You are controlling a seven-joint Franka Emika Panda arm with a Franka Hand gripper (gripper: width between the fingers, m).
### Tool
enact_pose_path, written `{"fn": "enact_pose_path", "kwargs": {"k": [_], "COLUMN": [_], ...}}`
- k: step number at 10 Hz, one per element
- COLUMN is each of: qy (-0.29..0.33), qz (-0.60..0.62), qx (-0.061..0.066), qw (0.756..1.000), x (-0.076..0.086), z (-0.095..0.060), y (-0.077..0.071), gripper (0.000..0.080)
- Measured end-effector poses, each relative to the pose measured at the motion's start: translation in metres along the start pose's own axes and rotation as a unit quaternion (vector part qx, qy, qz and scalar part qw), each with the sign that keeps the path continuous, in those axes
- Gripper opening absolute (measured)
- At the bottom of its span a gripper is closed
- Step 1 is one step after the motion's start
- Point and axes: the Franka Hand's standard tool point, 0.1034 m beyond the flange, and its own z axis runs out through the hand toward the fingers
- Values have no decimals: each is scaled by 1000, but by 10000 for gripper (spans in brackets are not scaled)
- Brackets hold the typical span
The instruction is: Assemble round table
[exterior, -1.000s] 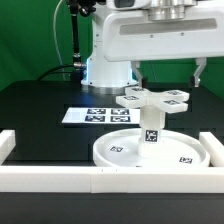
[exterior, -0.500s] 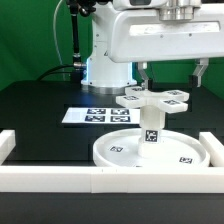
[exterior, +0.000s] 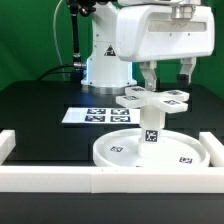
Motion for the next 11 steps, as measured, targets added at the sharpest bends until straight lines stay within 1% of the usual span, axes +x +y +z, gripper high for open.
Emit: {"fn": "enact_pose_path", "kwargs": {"k": [2, 3, 6, 9, 11], "qy": [-1, -2, -12, -17, -19], "qz": [-52, -103, -230, -285, -280], "qx": [0, -1, -3, -6, -3], "qw": [999, 995, 973, 958, 960], "x": [-1, -2, -7, -9, -13], "z": [0, 1, 5, 6, 10], "y": [1, 2, 5, 8, 10], "gripper": [649, 649, 649, 649, 649]}}
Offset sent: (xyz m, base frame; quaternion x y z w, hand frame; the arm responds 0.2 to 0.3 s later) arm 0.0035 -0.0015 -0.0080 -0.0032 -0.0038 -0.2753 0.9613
